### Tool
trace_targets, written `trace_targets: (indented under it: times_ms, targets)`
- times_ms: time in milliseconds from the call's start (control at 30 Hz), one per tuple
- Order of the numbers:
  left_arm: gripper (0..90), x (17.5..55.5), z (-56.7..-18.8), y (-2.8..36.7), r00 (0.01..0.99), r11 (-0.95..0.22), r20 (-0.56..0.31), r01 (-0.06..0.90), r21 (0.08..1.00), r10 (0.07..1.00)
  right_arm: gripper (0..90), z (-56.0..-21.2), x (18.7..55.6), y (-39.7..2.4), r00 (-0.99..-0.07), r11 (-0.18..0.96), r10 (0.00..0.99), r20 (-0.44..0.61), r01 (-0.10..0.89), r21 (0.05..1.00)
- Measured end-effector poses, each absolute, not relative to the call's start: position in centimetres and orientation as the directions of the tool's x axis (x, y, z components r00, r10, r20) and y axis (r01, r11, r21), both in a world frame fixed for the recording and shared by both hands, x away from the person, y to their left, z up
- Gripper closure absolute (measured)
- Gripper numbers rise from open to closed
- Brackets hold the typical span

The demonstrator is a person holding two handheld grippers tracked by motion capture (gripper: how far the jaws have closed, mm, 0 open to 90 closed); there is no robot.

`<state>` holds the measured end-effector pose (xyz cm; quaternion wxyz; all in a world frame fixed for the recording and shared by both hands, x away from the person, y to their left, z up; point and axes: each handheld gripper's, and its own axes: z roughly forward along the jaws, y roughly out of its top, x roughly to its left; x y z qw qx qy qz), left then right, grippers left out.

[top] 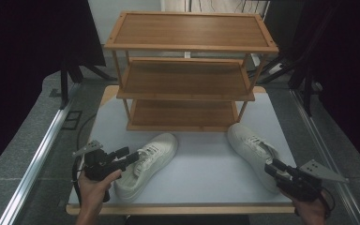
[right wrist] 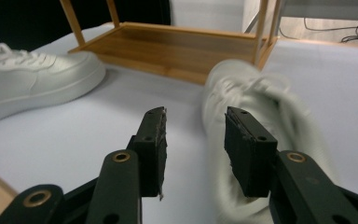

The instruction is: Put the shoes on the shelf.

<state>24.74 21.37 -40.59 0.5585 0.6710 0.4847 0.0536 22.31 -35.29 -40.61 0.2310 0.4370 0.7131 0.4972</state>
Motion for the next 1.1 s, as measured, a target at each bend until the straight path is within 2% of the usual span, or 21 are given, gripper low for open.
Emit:
trace_targets:
  times_ms: [300,600,800,1100]
  targets:
    - [40.8,25.5,-40.3,21.6,0.524,0.065,-0.449,0.596,0.800,0.723,53.1,-39.4,25.1,-36.4,-0.501,0.141,0.861,0.090,0.404,0.904]
    - [39.5,26.5,-40.4,21.7,0.545,0.006,-0.387,0.574,0.819,0.743,45.0,-39.7,27.7,-37.1,-0.508,0.196,0.859,0.055,0.427,0.883]
    - [38.8,27.4,-41.0,22.1,0.572,-0.058,-0.329,0.554,0.830,0.751,44.1,-40.6,29.4,-37.8,-0.517,0.177,0.850,0.104,0.465,0.868]
    - [39.3,28.0,-42.1,22.0,0.583,-0.129,-0.290,0.571,0.811,0.759,43.4,-41.4,30.4,-37.6,-0.513,0.189,0.852,0.101,0.482,0.855]
